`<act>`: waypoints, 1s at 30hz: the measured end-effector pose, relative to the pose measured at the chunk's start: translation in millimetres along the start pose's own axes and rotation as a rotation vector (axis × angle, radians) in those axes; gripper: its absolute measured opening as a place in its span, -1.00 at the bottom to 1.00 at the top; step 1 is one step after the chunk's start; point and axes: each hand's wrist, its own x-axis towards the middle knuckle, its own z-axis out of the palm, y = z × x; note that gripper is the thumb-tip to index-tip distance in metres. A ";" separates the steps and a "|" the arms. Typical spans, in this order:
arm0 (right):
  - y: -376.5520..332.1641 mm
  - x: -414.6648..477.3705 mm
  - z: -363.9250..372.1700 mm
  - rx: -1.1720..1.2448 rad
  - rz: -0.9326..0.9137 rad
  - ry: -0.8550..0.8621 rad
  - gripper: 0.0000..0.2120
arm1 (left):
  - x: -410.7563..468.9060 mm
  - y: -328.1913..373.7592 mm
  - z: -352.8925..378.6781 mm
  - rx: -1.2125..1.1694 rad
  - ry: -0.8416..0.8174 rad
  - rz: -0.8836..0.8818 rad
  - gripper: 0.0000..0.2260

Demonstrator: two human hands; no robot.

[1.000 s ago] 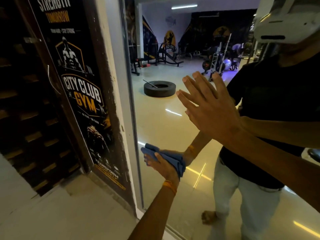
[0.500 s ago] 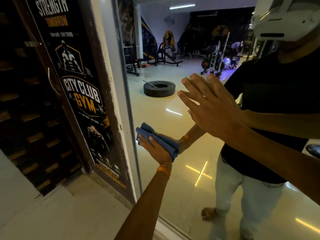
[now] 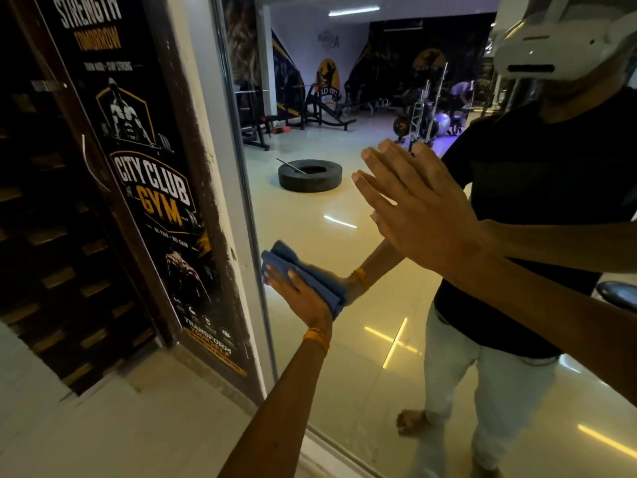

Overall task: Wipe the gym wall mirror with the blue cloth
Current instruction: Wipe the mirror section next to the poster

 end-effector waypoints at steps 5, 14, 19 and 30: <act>1.1 -1.5 0.0 0.046 -0.004 -0.013 -0.48 | -0.8 87.6 49.0 -0.086 -0.066 0.302 -0.48; 37.3 -46.8 -14.2 0.015 0.016 -0.036 -0.46 | -49.6 33.0 8.4 0.002 -0.064 0.079 -0.24; 72.2 -71.0 -27.6 0.031 0.069 -0.020 -0.46 | -135.8 115.9 59.7 0.129 -0.237 0.569 -0.45; 109.6 -130.9 -53.8 0.108 0.105 -0.107 -0.45 | -105.2 123.4 73.7 -0.003 -0.075 0.423 -0.44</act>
